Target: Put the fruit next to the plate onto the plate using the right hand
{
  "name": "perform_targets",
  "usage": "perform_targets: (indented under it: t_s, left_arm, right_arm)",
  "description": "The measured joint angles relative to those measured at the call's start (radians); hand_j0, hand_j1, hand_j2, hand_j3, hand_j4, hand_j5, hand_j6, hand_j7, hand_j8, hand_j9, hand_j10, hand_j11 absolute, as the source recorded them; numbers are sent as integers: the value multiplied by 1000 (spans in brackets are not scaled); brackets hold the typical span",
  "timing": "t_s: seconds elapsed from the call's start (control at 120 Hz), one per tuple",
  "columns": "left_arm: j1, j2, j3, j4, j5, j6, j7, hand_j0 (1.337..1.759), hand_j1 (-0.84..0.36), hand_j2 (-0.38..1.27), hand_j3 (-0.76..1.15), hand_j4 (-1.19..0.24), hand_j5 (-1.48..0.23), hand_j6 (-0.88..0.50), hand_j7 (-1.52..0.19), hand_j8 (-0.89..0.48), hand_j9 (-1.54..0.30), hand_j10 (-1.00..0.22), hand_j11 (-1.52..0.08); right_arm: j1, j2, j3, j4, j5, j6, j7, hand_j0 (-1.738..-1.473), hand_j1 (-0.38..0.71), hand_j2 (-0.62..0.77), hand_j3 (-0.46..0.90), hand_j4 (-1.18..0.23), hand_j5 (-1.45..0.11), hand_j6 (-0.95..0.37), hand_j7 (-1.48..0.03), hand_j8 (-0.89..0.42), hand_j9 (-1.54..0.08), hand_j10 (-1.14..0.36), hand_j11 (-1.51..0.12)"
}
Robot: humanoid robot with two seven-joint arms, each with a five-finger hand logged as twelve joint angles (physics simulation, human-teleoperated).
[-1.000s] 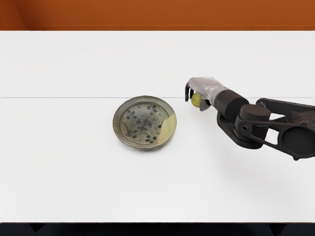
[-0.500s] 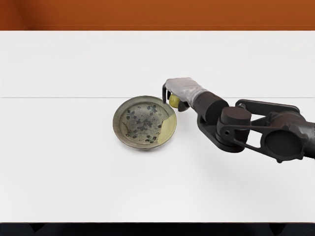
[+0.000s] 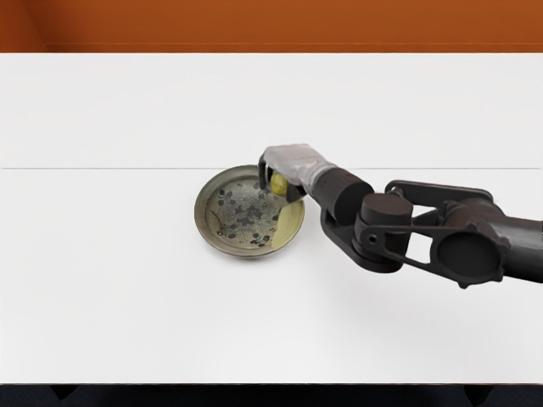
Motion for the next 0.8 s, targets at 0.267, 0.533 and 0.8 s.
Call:
perform_targets:
  t_s: [0.267,0.533,0.8]
  left_arm:
    - [0,0,0,0,0,0,0,1658,325,4,0,-21,-26,-21,-26,-21,-26,-21,-26]
    - [0,0,0,0,0,0,0,1658,325,4,0,-21,-26,-21,-26,-21,-26,-21,-26]
    - [0,0,0,0,0,0,0,1658,325,4,0,-21,-27,-21,-26,-21,-26,-21,-26]
  right_arm:
    - [-16,22,-11,-3,0,1,0,-1652,309,178,0,-690,-902,-473,-898,-398,-904,-550,-912]
    - [-21,31,-11,-10,1,1,0,-1652,299,137,0,-668,-875,-469,-871,-398,-877,-551,-886]
    - [-24,56,-5,-57,4,-1,0,-1656,40,1,0,-361,-470,-308,-469,-288,-471,-329,-473]
